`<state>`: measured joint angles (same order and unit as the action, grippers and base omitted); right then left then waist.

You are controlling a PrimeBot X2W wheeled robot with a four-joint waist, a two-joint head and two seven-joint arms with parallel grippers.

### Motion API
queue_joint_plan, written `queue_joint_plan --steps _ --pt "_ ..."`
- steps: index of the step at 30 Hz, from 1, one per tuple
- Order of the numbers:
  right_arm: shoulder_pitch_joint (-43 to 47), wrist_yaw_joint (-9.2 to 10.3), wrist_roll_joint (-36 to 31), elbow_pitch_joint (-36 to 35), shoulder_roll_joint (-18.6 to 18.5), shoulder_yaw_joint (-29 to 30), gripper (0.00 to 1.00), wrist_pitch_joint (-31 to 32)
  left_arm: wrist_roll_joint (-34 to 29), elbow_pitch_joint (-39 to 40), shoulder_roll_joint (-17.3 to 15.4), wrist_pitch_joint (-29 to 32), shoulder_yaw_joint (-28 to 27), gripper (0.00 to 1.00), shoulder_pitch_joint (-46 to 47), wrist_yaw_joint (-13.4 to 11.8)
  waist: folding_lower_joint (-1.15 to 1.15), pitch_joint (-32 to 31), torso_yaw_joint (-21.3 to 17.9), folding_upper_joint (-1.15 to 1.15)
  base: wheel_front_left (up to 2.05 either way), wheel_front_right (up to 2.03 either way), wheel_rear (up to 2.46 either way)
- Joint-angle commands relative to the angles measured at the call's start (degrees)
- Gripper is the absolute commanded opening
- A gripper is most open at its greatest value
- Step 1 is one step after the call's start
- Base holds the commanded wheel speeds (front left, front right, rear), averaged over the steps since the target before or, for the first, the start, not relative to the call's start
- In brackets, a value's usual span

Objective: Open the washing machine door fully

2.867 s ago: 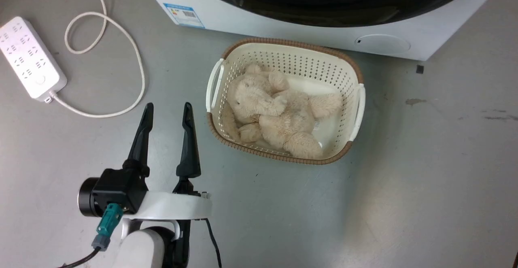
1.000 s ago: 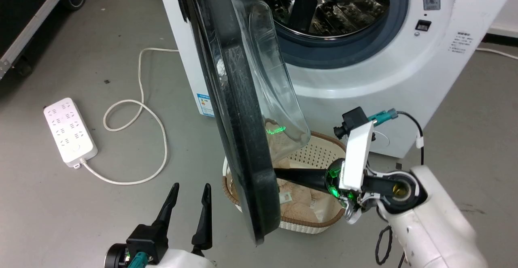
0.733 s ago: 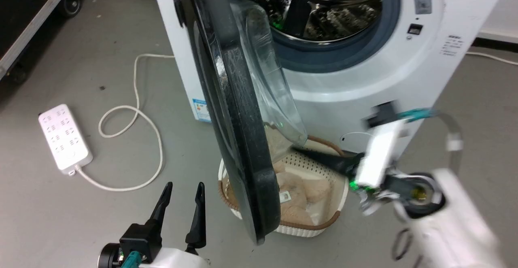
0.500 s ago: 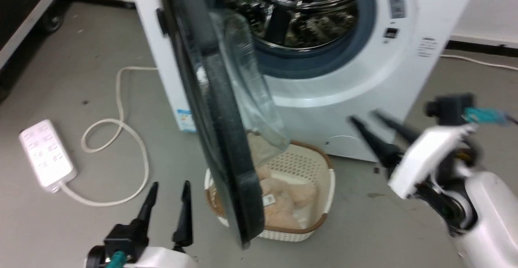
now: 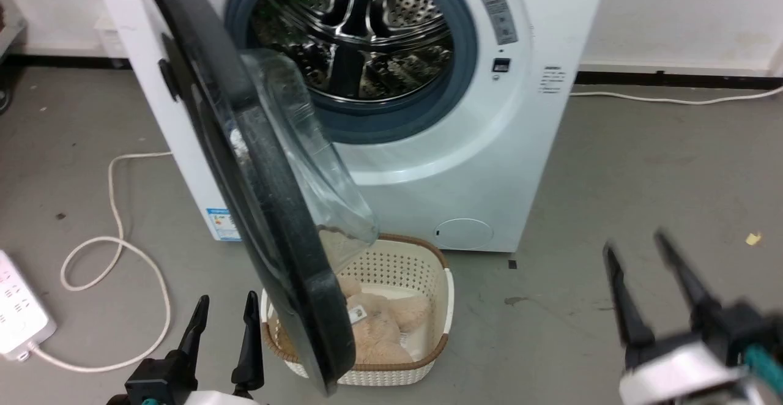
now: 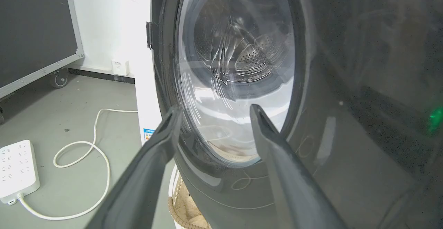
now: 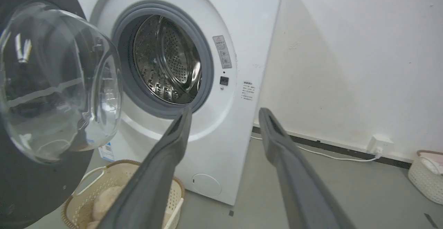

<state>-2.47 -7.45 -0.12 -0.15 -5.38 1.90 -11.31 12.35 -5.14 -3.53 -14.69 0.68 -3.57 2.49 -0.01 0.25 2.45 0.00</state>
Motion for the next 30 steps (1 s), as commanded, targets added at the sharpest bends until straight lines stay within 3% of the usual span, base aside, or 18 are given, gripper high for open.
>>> queue_joint_plan --steps 1,8,15,16,17,24,30 --pt "2.50 -0.03 0.13 -0.80 1.16 1.03 1.00 -0.58 -0.09 0.33 -0.30 -0.30 -0.23 1.00 -0.97 0.22 0.01 -0.30 -0.73 0.00 0.00 0.00 0.00" --pt "8.26 -0.03 2.91 -0.91 2.46 0.93 1.00 -0.87 -1.19 1.53 -0.36 -0.30 -0.28 1.00 -2.76 0.42 0.01 -0.17 -1.42 0.00 0.00 0.00 0.00" --pt "7.80 -0.03 3.46 -0.56 2.49 -0.52 1.00 -0.31 -2.62 1.10 -0.12 -0.30 1.28 1.00 -2.81 0.68 0.01 0.15 -0.40 0.00 0.00 0.00 0.00" --pt "7.67 -0.03 3.38 -0.61 2.49 -0.67 1.00 -0.19 -2.59 0.91 -0.07 -0.30 1.46 0.04 -2.76 0.71 0.01 0.17 -0.27 0.00 0.00 0.00 0.00" --pt "7.57 -0.03 3.35 -0.72 2.49 -0.75 1.00 -0.09 -2.52 0.71 -0.02 -0.30 1.62 0.00 -2.72 0.76 0.01 0.19 -0.13 0.00 0.00 0.00 0.00" --pt "7.38 -0.03 3.56 -1.05 2.49 -0.75 1.00 0.25 -2.30 1.05 0.13 -0.30 0.75 0.00 -1.98 0.12 0.01 0.20 0.76 0.00 0.00 0.00 0.00" --pt "7.03 -0.03 3.79 -1.58 2.49 -1.27 1.00 0.54 3.12 8.46 0.44 -0.30 -5.98 0.00 1.12 -0.89 0.01 0.30 1.61 0.00 0.00 0.00 0.00"
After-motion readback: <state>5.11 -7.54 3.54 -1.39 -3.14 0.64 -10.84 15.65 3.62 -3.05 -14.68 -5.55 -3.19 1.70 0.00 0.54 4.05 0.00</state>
